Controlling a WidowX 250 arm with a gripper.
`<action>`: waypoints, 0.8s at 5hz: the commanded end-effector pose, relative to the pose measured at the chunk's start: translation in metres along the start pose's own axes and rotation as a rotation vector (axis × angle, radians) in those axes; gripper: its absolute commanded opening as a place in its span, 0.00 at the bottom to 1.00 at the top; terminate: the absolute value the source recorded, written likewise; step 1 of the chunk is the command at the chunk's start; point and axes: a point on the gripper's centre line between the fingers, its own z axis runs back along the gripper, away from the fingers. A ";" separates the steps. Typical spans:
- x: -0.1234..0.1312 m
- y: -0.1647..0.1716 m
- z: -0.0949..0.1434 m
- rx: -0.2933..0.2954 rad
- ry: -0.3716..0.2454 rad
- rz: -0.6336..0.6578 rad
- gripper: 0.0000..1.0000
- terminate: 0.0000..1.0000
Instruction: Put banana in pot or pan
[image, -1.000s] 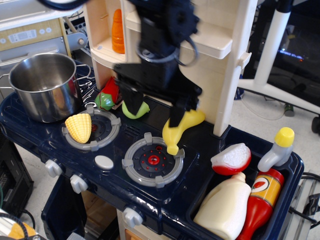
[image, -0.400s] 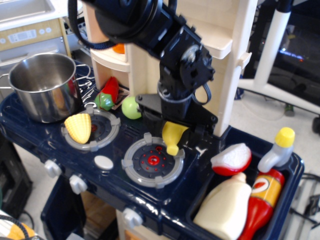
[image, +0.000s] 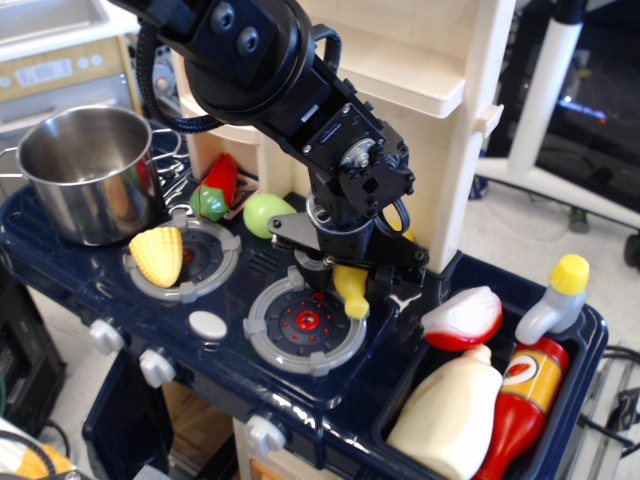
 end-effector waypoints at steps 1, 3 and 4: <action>0.008 0.002 0.037 0.068 0.069 0.104 0.00 0.00; -0.017 0.048 0.096 0.292 0.213 0.155 0.00 0.00; -0.015 0.092 0.101 0.380 0.236 0.094 0.00 0.00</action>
